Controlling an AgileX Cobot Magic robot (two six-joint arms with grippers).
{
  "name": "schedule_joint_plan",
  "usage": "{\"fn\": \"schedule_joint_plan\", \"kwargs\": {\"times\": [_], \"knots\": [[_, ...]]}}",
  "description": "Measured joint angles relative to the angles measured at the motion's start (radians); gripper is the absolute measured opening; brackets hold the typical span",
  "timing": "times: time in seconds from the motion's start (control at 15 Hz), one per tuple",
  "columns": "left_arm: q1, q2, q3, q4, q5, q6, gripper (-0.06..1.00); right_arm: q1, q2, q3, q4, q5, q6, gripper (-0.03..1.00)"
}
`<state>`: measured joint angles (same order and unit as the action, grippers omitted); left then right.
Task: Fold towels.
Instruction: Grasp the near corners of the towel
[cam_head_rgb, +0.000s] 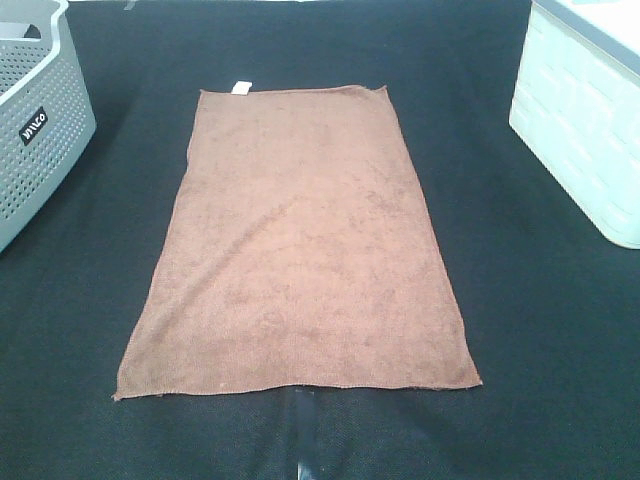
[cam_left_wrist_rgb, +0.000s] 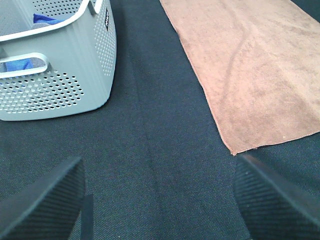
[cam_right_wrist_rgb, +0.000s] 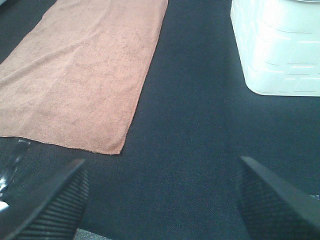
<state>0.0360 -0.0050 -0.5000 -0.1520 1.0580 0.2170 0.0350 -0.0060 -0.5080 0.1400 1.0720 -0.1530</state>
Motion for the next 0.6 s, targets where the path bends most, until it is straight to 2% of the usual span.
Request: {"fn": "schedule_joint_plan", "kwargs": {"times": [0.6], "knots": [[0.000,0.000,0.000,0.000,0.000,0.000,0.78,0.000,0.000,0.000,0.000,0.000,0.000,0.76]]}}
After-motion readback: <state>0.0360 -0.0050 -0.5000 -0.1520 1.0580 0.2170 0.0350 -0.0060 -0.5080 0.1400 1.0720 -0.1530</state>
